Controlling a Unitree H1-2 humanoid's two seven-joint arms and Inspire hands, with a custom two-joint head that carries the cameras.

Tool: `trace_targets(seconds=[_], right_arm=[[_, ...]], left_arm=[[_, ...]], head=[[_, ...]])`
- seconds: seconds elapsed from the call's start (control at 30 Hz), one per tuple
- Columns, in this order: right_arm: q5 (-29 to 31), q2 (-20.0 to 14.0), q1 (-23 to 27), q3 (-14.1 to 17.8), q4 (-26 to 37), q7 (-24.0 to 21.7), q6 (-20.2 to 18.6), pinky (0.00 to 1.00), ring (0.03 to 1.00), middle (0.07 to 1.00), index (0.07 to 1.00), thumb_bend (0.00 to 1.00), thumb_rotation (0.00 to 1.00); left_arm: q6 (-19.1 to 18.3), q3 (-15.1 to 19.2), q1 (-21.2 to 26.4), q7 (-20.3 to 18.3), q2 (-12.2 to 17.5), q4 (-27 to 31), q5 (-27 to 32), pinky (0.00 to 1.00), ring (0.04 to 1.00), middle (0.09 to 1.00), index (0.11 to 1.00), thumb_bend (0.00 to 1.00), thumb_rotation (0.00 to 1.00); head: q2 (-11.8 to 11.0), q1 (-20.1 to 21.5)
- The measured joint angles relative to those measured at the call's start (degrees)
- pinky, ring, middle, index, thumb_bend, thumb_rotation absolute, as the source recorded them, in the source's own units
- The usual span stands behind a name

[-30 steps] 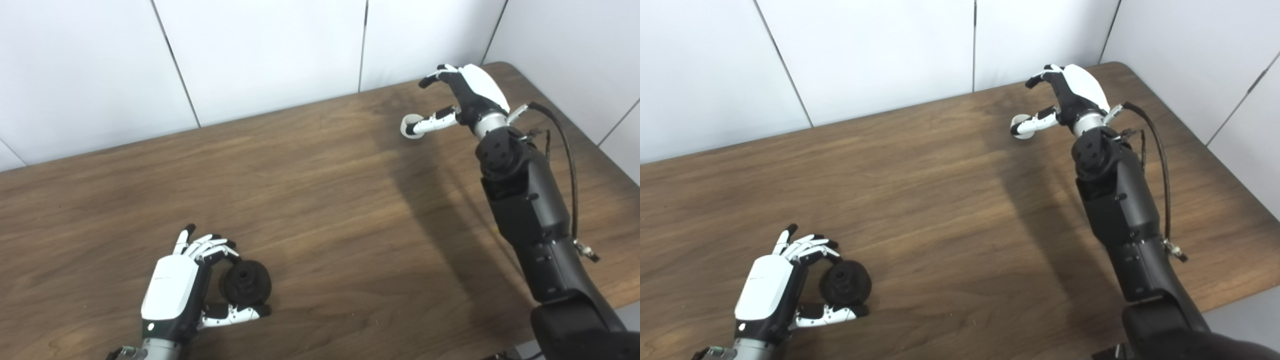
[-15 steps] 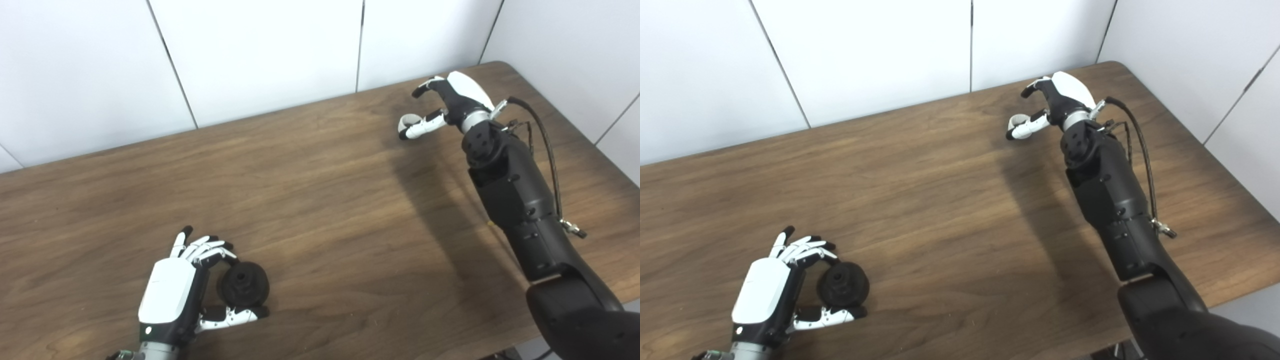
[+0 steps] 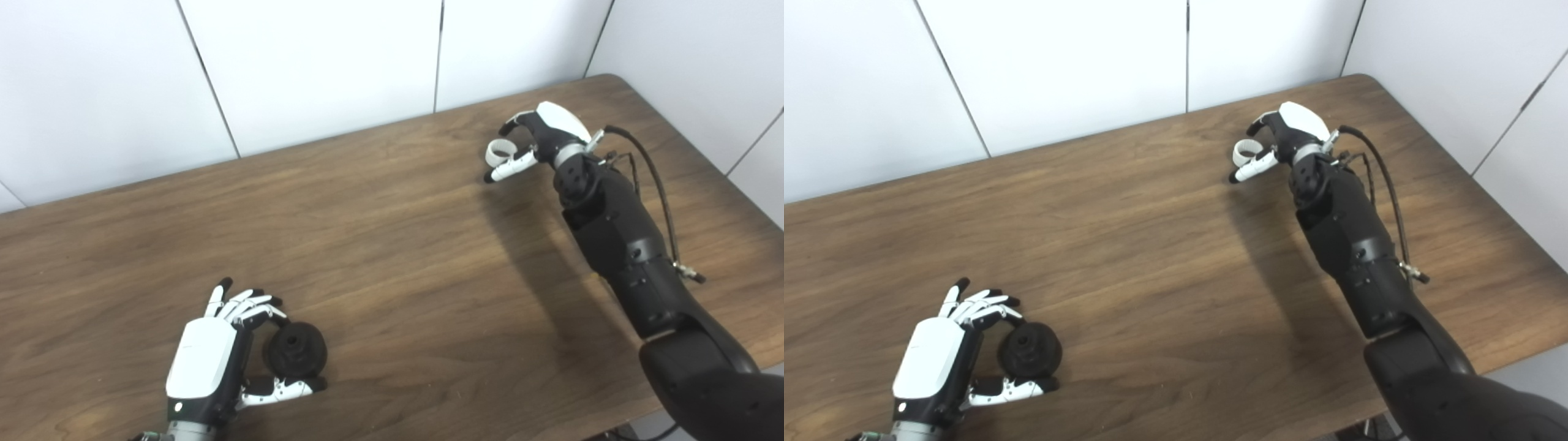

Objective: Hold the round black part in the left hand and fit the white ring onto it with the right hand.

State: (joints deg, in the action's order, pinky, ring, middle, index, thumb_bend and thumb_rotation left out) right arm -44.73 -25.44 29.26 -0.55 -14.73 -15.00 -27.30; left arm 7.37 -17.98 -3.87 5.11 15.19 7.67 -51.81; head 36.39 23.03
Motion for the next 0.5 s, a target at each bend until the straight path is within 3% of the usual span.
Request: trace_targets(seconds=[0.5], right_arm=[[1.5,-1.5,0.3,-1.9,-2.8,1.6,0.0,1.00,0.984,0.893,0.696,0.84,0.26]], left_arm=[[-0.1,0.3,-0.4,-0.2,0.0,0.1,0.1,1.00,0.843,0.746,0.485,0.52,0.05]], head=[[-0.4,-0.4]])
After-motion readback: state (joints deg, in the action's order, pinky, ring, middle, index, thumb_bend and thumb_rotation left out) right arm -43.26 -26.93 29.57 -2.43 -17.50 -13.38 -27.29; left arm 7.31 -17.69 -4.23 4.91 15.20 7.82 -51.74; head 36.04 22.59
